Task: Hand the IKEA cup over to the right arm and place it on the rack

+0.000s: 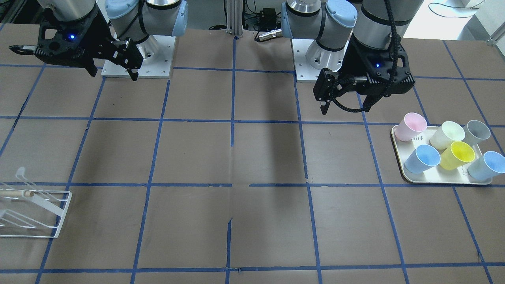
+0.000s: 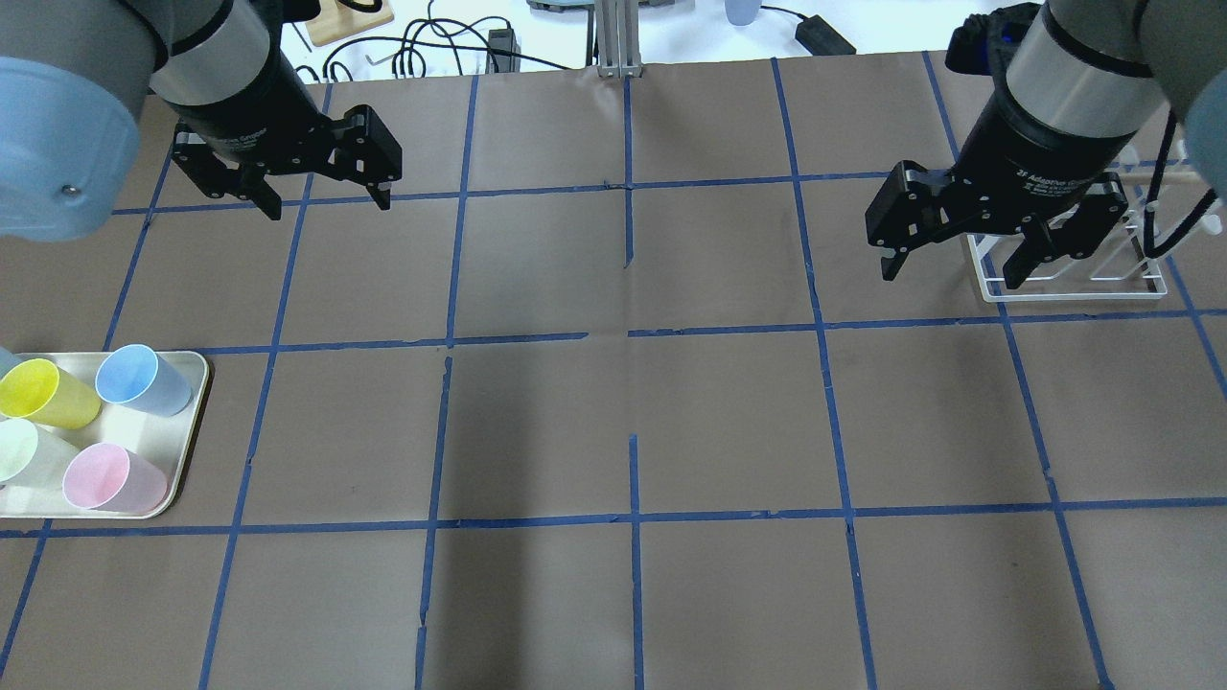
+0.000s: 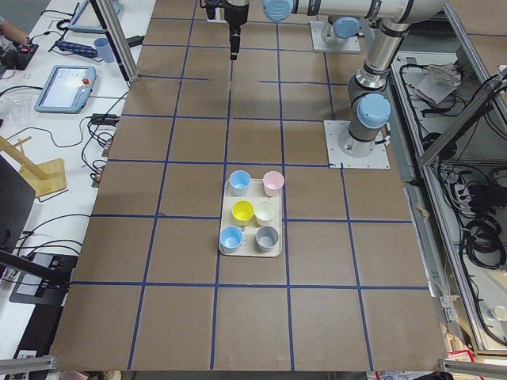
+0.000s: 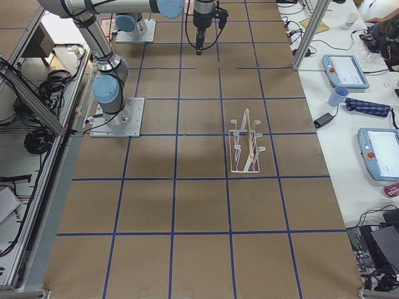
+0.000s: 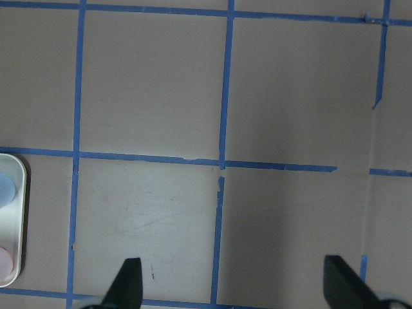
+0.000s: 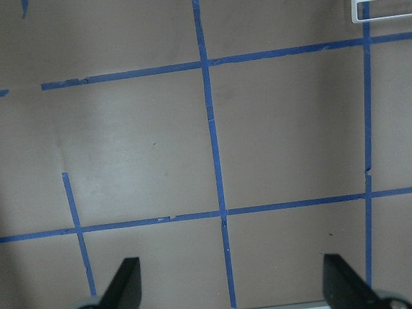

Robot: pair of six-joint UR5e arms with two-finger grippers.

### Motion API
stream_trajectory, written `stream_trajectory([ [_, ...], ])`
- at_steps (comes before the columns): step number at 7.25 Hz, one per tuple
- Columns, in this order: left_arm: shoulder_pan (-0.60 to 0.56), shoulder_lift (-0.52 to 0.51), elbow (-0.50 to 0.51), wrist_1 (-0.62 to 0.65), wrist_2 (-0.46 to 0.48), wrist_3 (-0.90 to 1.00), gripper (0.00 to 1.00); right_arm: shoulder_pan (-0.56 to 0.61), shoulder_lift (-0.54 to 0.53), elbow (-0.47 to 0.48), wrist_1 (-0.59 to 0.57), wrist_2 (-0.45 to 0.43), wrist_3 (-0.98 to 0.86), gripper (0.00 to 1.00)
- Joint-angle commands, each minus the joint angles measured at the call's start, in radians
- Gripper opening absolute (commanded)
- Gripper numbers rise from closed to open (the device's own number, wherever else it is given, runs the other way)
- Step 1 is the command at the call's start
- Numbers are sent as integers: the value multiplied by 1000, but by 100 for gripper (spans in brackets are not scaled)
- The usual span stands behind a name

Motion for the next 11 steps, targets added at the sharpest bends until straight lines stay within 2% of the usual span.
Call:
stream_trajectory([
  [1,0,-8,0,9,0,4,100,-4,1,10,-2,0,13,100],
  [4,24,-2,-4,11,9,6,100,-4,1,13,-5,0,13,100],
  [5,70,-19,-3,11,15,47,100,-4,3,15,3,0,13,100],
  [6,177,-40,0,11,12,99,100,-4,6,13,0,-8,13,100],
  [7,274,-60,-4,11,5,244,100,-4,7,15,0,-9,13,100],
  [9,386,-126,-1,14,14,427,100,-4,9,13,-5,-5,13,100],
  [11,507,-172,-6,47,14,889,100,-4,7,15,-5,0,13,100],
])
